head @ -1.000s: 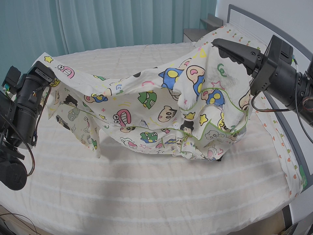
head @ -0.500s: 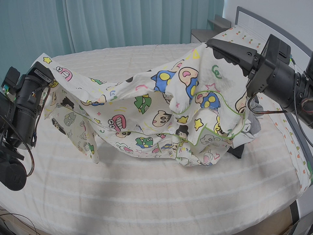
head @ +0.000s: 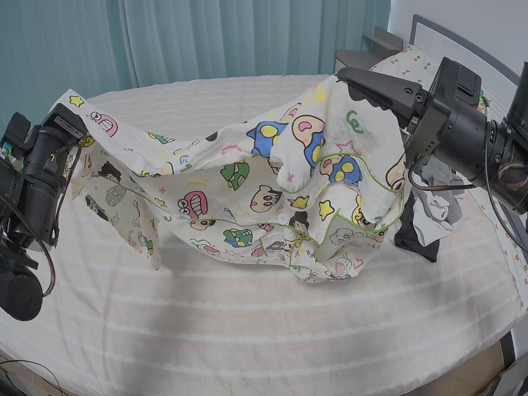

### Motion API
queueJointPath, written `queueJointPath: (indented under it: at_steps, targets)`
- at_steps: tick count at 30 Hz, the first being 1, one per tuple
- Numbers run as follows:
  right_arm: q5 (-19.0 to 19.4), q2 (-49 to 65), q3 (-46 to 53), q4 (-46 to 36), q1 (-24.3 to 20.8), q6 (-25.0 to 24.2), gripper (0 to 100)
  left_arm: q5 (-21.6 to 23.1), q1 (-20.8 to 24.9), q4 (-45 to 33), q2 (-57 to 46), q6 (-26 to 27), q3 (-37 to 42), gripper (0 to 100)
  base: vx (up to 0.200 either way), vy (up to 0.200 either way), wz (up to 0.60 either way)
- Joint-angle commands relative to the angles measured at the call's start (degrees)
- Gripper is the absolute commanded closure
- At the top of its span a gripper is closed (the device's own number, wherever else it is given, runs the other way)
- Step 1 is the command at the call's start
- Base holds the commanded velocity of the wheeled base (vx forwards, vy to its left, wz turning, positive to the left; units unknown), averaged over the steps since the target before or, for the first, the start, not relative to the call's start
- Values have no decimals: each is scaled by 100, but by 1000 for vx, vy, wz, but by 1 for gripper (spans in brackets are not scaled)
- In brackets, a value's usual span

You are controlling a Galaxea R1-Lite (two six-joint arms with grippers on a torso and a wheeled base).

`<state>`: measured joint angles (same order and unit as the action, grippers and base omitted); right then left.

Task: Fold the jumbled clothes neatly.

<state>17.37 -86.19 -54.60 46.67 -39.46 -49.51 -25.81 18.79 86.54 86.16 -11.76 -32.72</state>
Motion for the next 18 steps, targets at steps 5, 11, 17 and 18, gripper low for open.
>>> queueJointPath:
  at_steps: [5, 11, 17, 18]
  targets:
    - [3, -91, -24, 0, -9, 2, 100, -3, -77, -6, -126, 7, 38, 100, 0, 200, 0]
    - [3, -65, -7, 0, -9, 2, 100, -3, -77, -6, -196, 7, 134, 100, 0, 200, 0]
    - [3, -38, 29, 0, -18, 2, 100, -3, -77, -6, -275, 7, 336, 100, 0, 67, 0]
    - [3, -38, 37, 0, -18, 2, 100, -3, -77, -6, -284, -1, 345, 100, 0, 0, 0]
